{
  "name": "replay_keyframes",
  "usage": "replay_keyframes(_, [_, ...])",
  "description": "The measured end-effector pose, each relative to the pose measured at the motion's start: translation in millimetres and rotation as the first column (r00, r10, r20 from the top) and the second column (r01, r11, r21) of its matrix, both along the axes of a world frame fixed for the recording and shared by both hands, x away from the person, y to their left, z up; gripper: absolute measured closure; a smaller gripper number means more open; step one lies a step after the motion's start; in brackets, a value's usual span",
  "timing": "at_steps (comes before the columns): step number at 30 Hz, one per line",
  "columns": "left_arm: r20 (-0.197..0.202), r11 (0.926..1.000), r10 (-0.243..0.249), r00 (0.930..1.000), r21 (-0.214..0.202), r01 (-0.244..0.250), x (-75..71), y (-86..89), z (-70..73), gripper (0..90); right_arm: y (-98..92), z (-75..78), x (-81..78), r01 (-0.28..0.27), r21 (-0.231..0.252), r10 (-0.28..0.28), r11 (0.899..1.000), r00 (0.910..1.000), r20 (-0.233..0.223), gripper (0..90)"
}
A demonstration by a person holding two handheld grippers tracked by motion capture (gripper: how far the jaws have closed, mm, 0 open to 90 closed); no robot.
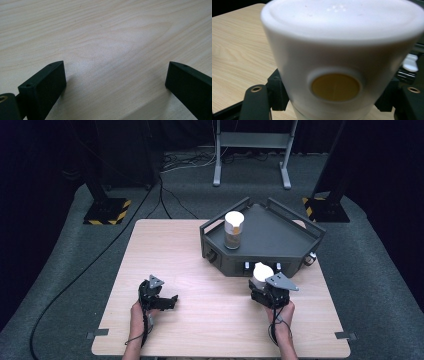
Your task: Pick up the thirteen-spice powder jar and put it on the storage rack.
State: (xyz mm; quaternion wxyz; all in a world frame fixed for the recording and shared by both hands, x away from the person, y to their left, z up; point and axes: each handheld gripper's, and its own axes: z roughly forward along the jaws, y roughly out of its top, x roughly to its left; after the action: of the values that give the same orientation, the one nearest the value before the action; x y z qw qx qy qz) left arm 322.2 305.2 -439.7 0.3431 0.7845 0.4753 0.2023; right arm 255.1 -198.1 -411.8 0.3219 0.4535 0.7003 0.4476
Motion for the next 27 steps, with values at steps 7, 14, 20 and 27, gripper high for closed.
replay_keyframes(7, [0.0, 1.0, 0.0, 1.0, 0.0, 0.0, -0.1, -0.1, 0.0, 2.9, -7.3, 5.2, -4.6, 0.01, 0.0, -0.01, 1.0, 0.9999, -0.001, 29.5])
replay_keyframes(14, [0.001, 1.0, 0.001, 1.0, 0.001, -0.001, -0.1, -0.3, 0.0, 2.8, -17.0, 10.9, -9.2, 0.031, -0.002, -0.031, 1.0, 0.9995, 0.005, 29.5])
replay_keyframes(20, [0.001, 1.0, 0.001, 1.0, 0.002, -0.001, -0.2, -0.4, 0.0, 2.8, -21.6, 16.6, -12.9, 0.045, -0.004, -0.045, 0.999, 0.9989, 0.011, 29.6])
replay_keyframes(27, [0.001, 1.0, 0.001, 1.0, 0.001, -0.001, -0.1, -0.3, 0.0, 2.9, -27.7, 21.9, -16.2, 0.061, -0.013, -0.061, 0.998, 0.998, 0.016, 29.6])
